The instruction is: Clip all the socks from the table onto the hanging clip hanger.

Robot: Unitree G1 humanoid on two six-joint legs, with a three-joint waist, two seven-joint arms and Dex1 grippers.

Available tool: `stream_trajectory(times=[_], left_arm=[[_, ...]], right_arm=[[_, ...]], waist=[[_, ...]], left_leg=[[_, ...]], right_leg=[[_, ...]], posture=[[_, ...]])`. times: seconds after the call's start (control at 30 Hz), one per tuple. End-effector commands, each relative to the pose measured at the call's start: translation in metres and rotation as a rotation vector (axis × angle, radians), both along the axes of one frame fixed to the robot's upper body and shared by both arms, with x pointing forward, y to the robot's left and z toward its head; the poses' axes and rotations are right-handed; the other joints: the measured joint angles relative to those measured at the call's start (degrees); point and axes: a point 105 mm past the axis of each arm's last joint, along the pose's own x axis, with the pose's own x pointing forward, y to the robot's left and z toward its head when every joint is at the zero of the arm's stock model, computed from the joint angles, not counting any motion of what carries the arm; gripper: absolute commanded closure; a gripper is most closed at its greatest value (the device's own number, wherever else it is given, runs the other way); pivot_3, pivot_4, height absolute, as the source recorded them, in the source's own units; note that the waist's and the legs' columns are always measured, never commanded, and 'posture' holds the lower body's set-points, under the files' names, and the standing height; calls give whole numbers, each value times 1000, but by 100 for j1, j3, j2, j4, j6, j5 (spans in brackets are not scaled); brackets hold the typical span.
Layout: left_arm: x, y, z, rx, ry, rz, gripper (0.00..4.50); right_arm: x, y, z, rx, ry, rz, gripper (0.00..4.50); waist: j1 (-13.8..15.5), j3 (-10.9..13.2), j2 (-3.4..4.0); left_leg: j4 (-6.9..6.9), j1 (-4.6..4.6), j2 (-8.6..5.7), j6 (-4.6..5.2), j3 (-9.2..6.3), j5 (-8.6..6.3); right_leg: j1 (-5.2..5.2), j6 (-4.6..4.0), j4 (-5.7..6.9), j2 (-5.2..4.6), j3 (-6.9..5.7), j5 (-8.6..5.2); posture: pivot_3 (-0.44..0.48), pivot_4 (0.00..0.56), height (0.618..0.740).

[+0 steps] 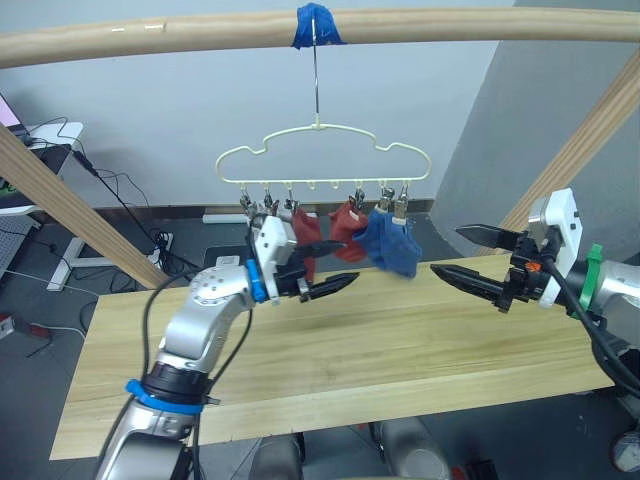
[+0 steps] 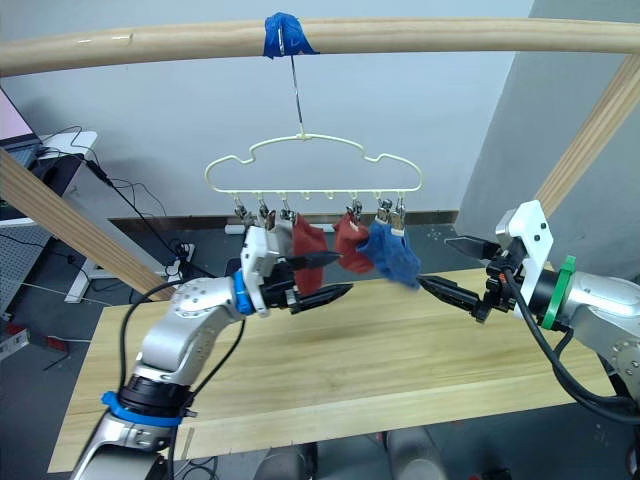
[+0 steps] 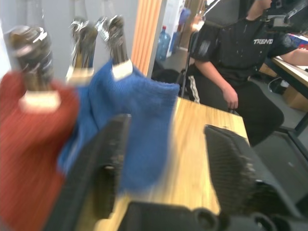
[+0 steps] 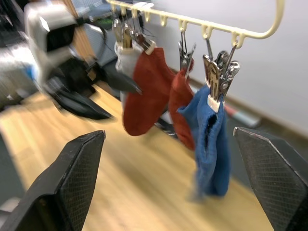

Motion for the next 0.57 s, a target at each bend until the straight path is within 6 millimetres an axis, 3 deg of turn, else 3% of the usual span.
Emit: stream_trajectory(times=[0.03, 0.07, 0.2, 0.33, 0.37, 0.43, 0.57], left_arm=[[-11, 26, 19, -34, 12, 39, 252], [-14, 33, 20, -32, 28, 58, 15], [-26, 70, 16, -4, 88, 207, 15], [-31, 94, 11, 26, 126, 340, 15], [-35, 115, 3, 91, 135, 451, 15], [-43, 140, -6, 198, 111, 573, 15], [-49, 141, -10, 216, 135, 573, 15]], right_arm=[[-5, 6, 3, -23, -70, 76, 0], [-4, 6, 1, -18, -67, 80, 0], [-5, 7, -9, -46, -56, 132, 0], [-4, 6, -14, -57, -48, 147, 0], [-3, 6, -19, -64, -37, 149, 0], [-1, 7, -25, -60, -21, 146, 0], [2, 8, -27, -48, -16, 145, 0]], waist=[[-6, 3, -3], [-6, 3, -4], [53, 4, -6], [150, 9, -15], [187, 8, -18], [214, 6, -27], [294, 7, -28]], left_leg=[[0, 0, 0, 0, -1, 0], [-1, 0, 0, 0, -1, 0], [-4, 1, 2, 0, -3, 0], [1, 1, 1, 0, -4, 0], [3, 2, 1, 0, -5, 0], [1, 5, 2, -1, -5, 0], [-2, 5, 3, -1, -5, -1]], right_leg=[[0, 0, 1, 0, 0, 0], [-1, 0, 2, -1, 1, 0], [0, -2, 2, -1, -1, -1], [1, -2, 6, -2, -2, 1], [2, -2, 7, -3, -4, 1], [4, -3, 6, -3, -3, 1], [0, -6, 9, -4, -4, 0]], posture=[[-194, 198, 740], [-178, 195, 740], [-149, 193, 740], [-99, 191, 740], [-74, 189, 740], [-55, 186, 740], [-36, 182, 740]])
